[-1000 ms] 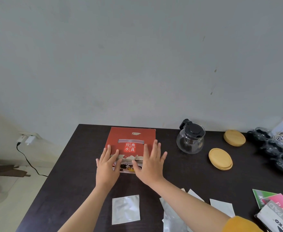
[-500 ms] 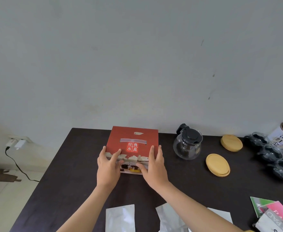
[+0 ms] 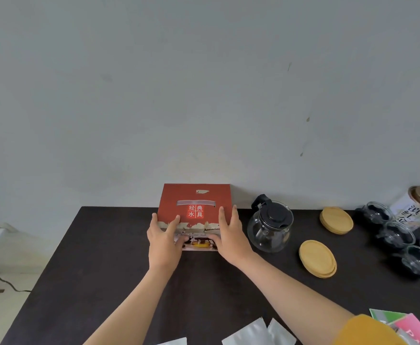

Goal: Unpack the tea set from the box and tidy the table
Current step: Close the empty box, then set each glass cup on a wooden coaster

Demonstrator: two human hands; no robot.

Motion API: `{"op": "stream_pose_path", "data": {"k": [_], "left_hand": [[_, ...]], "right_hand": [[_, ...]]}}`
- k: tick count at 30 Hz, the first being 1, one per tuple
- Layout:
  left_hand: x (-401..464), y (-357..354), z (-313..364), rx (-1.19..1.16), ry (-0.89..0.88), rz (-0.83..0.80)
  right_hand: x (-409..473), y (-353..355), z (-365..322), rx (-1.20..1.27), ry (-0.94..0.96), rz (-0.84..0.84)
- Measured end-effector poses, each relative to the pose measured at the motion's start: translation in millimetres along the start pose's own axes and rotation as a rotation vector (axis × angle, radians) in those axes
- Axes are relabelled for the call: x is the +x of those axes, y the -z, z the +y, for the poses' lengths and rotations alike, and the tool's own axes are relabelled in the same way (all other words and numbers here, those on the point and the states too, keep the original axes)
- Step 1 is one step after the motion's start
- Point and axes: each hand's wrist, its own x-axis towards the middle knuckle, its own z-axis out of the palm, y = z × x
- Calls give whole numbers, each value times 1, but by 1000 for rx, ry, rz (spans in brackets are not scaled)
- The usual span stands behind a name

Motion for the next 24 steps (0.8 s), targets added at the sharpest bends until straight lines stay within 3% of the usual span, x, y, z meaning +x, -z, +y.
{"op": "stream_pose_path", "data": {"k": [5, 12, 17, 21, 24], "left_hand": [[5, -9, 0, 11, 45, 19], [-2, -14, 11, 190, 70, 25], [-52, -45, 39, 177, 26, 90], [-106, -92, 77, 160, -34, -63], [-129, -123, 108, 165, 21, -227]], "right_hand": [[5, -7, 2, -28, 12, 27], [-6, 19, 8, -2, 15, -67], [-67, 27, 50, 38, 163, 36], [-108, 29, 112, 17, 177, 24], [-121, 41, 156, -26, 108, -6]]}}
